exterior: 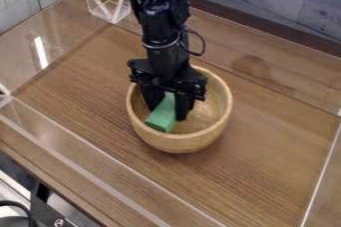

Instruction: Move green stick from inside the wooden bowl to the table next to it

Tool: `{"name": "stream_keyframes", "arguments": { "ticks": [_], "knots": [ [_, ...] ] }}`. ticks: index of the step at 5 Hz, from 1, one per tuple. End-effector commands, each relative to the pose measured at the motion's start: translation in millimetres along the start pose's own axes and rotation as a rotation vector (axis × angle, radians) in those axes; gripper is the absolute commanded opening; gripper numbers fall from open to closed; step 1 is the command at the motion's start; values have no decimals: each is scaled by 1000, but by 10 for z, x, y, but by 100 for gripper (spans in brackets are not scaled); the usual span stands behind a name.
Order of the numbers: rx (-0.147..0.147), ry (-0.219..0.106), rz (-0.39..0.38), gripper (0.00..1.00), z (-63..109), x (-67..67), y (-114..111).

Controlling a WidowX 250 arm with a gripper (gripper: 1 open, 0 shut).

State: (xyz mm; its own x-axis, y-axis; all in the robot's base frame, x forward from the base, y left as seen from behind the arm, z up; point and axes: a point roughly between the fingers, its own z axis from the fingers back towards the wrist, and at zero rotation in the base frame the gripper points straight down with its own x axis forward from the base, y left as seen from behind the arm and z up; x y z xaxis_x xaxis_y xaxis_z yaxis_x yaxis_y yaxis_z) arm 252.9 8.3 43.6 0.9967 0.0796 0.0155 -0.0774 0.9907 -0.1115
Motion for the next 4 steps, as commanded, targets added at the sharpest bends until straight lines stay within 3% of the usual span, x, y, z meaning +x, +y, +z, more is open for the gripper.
{"name": "stream_keyframes", "arguments": {
  "ticks": [1, 4],
  "knots": [
    [-5, -79, 13, 0, 214, 127, 13],
    [-20, -83, 38, 0, 293, 155, -2]
  ]
}}
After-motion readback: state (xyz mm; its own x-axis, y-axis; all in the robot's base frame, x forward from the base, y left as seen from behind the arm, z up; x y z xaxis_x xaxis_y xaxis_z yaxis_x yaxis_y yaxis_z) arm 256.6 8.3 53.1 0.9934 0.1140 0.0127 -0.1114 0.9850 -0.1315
